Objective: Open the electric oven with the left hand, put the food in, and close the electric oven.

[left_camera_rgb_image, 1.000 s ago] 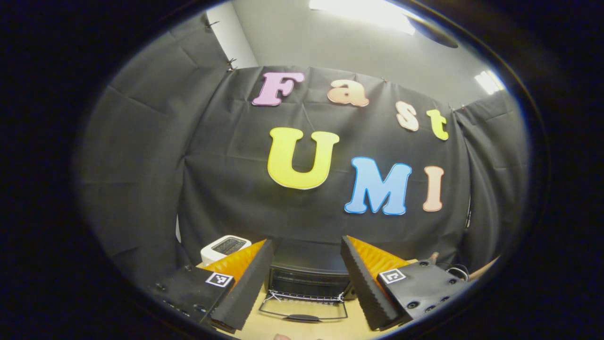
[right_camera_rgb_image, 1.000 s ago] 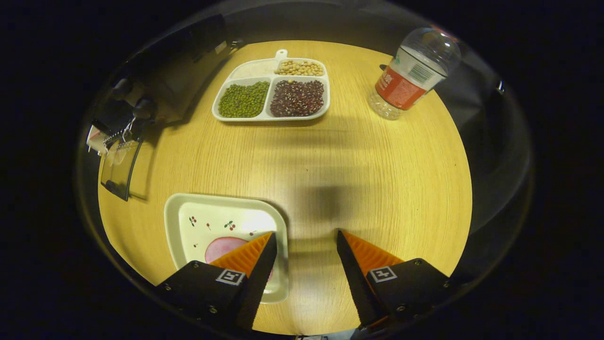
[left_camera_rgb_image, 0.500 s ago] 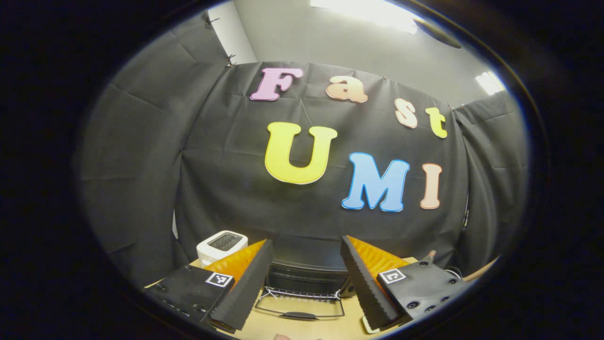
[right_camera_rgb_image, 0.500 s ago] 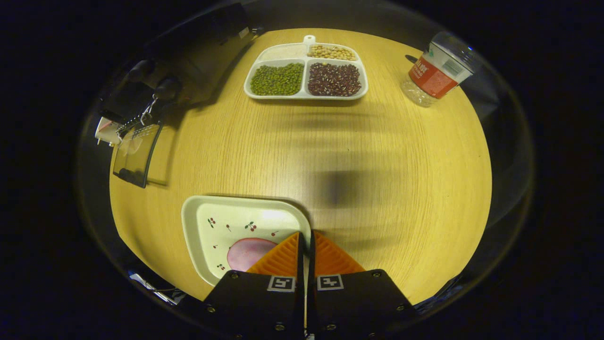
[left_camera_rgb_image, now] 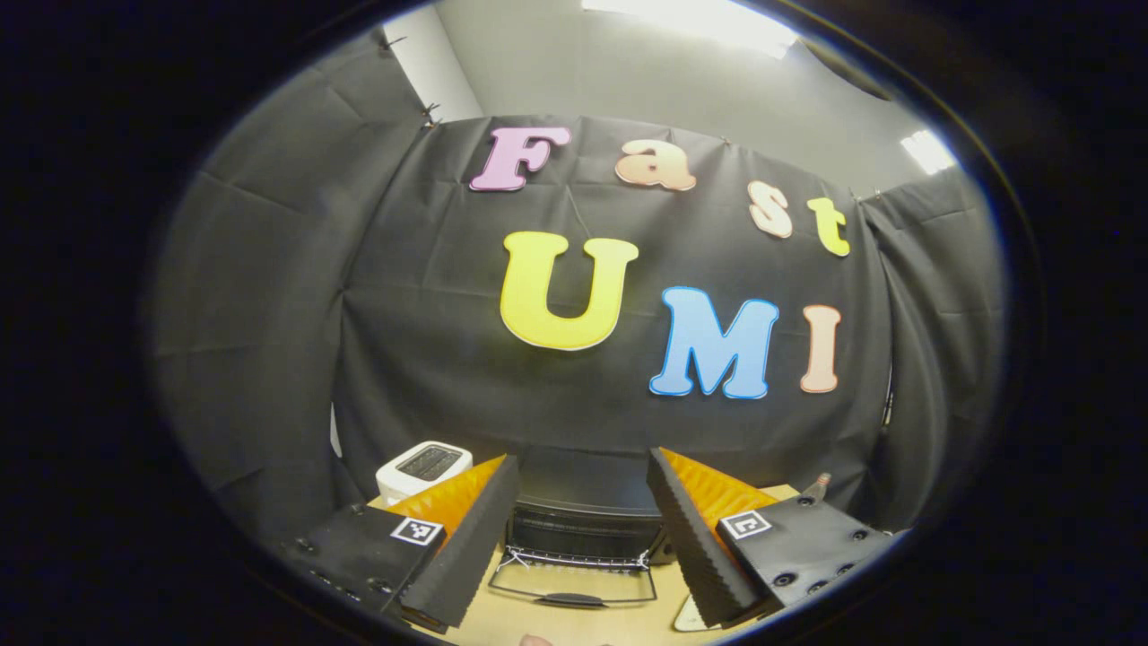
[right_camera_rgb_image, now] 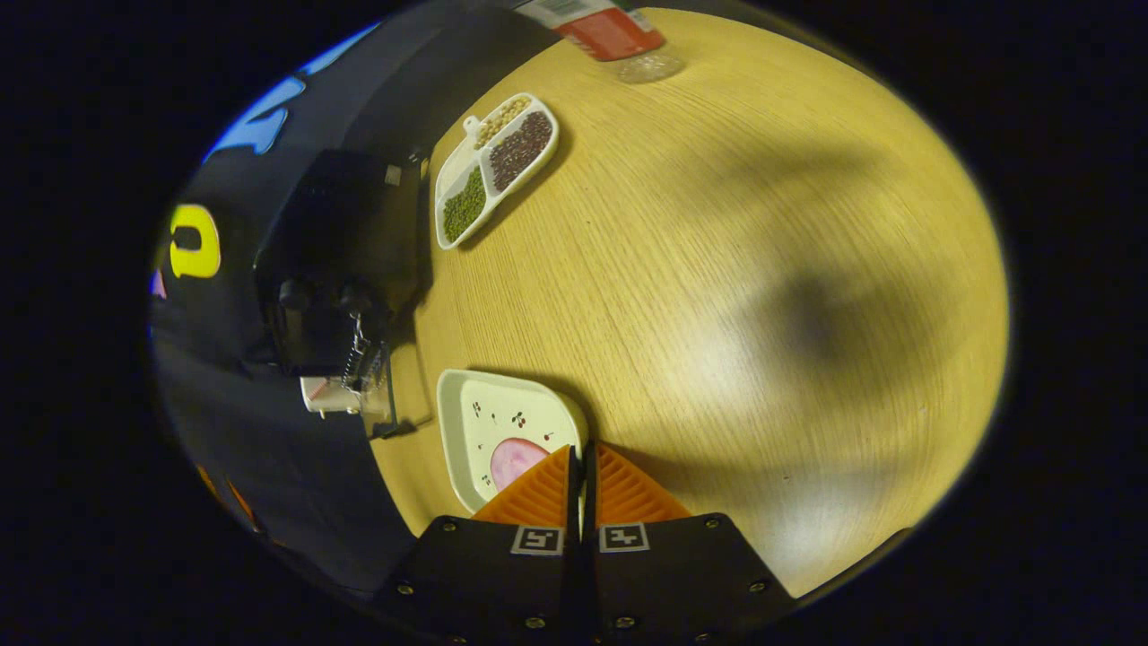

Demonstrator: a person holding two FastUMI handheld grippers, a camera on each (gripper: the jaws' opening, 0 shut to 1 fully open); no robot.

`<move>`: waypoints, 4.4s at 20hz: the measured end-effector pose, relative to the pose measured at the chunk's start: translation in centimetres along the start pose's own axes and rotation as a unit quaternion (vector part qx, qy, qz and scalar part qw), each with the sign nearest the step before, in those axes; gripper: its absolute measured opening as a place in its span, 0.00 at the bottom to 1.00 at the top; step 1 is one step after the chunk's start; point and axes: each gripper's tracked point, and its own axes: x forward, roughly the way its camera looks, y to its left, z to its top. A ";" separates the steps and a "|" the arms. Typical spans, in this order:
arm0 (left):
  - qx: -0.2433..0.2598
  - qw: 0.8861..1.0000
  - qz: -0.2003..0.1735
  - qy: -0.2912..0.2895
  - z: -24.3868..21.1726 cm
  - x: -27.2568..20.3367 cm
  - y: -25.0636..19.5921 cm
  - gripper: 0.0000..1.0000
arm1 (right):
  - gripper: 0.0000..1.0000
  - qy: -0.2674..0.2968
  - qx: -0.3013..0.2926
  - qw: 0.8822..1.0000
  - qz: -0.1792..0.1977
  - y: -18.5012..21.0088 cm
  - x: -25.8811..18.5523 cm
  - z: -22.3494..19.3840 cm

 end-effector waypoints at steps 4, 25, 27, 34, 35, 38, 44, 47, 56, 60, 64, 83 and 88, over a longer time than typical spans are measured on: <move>0.009 1.000 -0.005 -0.002 0.3 0.2 -0.8 0.96 | 0.00 -0.028 0.058 0.997 0.052 -0.5 -0.8 -0.8; 0.000 0.999 -0.025 -0.021 1.4 -1.5 5.4 0.97 | 0.00 -0.133 0.143 0.977 0.085 21.3 3.3 -5.9; -0.002 1.000 -0.015 -0.020 1.3 -2.1 7.2 1.00 | 0.00 -0.144 0.168 0.972 0.078 23.1 5.4 -5.2; -0.009 0.999 0.036 -0.016 1.1 -4.1 13.2 1.00 | 0.00 -0.213 0.280 0.933 0.079 28.1 11.4 -0.7; -0.009 0.999 0.044 -0.014 1.0 -4.4 14.0 0.96 | 0.00 -0.222 0.303 0.923 0.082 28.8 12.4 -0.2; -0.002 0.998 0.066 -0.005 0.5 -5.1 16.2 1.00 | 0.00 -0.251 0.351 0.898 0.091 30.5 14.5 0.6; 0.012 0.994 0.107 0.014 -0.3 -6.0 19.8 1.00 | 0.00 -0.282 0.365 0.878 0.131 32.9 18.2 1.9; 0.013 0.993 0.117 0.023 -0.7 -6.2 20.1 0.98 | 0.00 -0.303 0.362 0.868 0.152 33.9 19.3 3.4; 0.012 0.995 0.091 0.026 -0.9 -4.3 17.3 0.96 | 0.19 -0.307 0.277 0.902 0.124 34.4 18.3 3.4; 0.008 0.998 0.062 0.023 -1.0 -2.8 13.9 0.96 | 0.39 -0.287 0.133 0.945 0.078 33.7 15.9 0.7; 0.005 0.999 0.033 0.029 -2.1 -1.7 10.6 1.00 | 0.58 -0.305 -0.039 0.951 0.036 33.1 9.6 -1.8; 0.049 0.994 -0.080 0.055 -3.2 1.6 -5.2 0.96 | 1.00 -0.585 -0.377 0.717 -0.035 32.6 -30.0 -3.3; 0.057 0.980 -0.095 0.165 -9.8 3.1 -6.6 1.00 | 1.00 -0.588 -0.380 0.713 -0.036 32.4 -30.5 -3.1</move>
